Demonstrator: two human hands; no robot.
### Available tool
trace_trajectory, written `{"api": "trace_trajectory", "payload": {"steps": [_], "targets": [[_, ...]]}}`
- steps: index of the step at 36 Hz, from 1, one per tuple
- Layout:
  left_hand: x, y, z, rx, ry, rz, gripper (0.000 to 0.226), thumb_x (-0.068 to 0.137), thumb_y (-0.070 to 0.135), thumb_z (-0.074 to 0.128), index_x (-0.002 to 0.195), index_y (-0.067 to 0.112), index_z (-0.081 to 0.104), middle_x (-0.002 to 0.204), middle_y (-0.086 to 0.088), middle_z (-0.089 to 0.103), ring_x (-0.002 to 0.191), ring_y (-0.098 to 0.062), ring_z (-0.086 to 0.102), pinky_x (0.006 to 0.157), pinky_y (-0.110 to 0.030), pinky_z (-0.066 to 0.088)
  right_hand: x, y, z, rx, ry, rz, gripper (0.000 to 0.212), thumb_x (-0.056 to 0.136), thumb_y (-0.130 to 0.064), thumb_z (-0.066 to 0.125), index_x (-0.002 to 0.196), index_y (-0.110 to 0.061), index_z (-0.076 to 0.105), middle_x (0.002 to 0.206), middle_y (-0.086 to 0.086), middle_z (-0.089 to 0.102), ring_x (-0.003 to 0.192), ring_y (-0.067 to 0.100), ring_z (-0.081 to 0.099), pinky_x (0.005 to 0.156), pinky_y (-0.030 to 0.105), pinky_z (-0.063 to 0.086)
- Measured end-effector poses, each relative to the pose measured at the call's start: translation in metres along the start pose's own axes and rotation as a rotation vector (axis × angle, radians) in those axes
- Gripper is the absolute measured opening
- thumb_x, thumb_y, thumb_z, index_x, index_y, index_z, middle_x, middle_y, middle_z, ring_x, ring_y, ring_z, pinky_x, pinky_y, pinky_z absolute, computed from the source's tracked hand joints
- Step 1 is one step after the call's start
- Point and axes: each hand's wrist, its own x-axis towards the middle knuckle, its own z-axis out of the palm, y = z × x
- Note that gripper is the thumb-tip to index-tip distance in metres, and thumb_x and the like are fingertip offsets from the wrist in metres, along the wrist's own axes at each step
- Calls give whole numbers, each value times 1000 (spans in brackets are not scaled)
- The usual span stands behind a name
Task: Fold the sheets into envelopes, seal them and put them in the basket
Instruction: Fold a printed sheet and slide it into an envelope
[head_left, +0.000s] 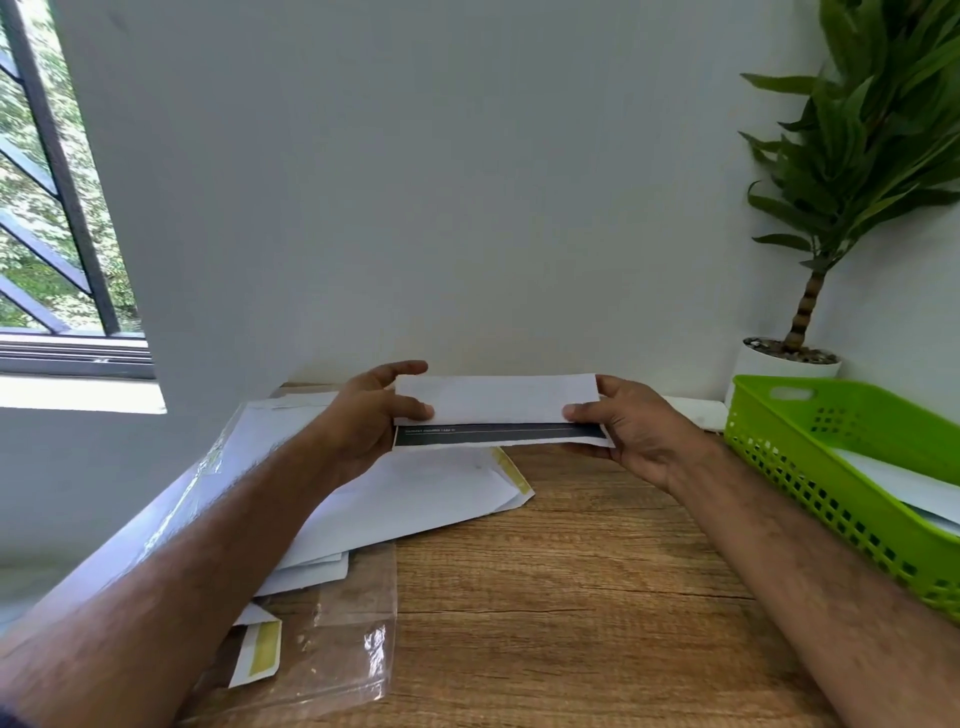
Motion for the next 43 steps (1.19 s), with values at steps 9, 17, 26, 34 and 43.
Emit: {"api": "trace_trajectory", "payload": {"steps": [9,17,26,34,43], "targets": [[4,-3,-3,41,6,-26,29,82,-19,58,106,-4,67,108,-24,67,109,-38,64,78,-30,62,-2,-3,0,106,-23,-16,22,85,13,65,98,-4,71,93,13,74,83,24,72,71,36,64],[-4,3,1,-80,-19,-50,23,95,-11,50,91,1,69,100,-20,72,90,-34,75,65,-38,63,-6,-4,-1,203,-49,38,22,92,13,56,85,-2,70,95,16,74,80,26,77,61,29,63],[-13,12,2,-183,-87,-165,47,88,12,33,125,-7,55,114,-31,69,100,-42,72,88,-52,59,-5,-4,-5,246,-64,123,27,92,3,62,120,3,63,114,22,72,92,35,75,64,30,64],[-14,15,4,-93,-49,-204,61,89,57,60,106,-1,67,107,-25,73,101,-41,72,84,-49,60,-5,-4,-2,189,-23,72,23,94,13,53,99,3,73,102,22,75,86,33,76,65,28,64],[-14,9,11,170,-104,-70,38,79,-3,76,115,4,66,109,-22,70,83,-31,75,66,-30,62,-5,-5,-1,187,-3,27,24,96,14,47,106,10,69,109,25,70,82,29,77,62,29,63]]}}
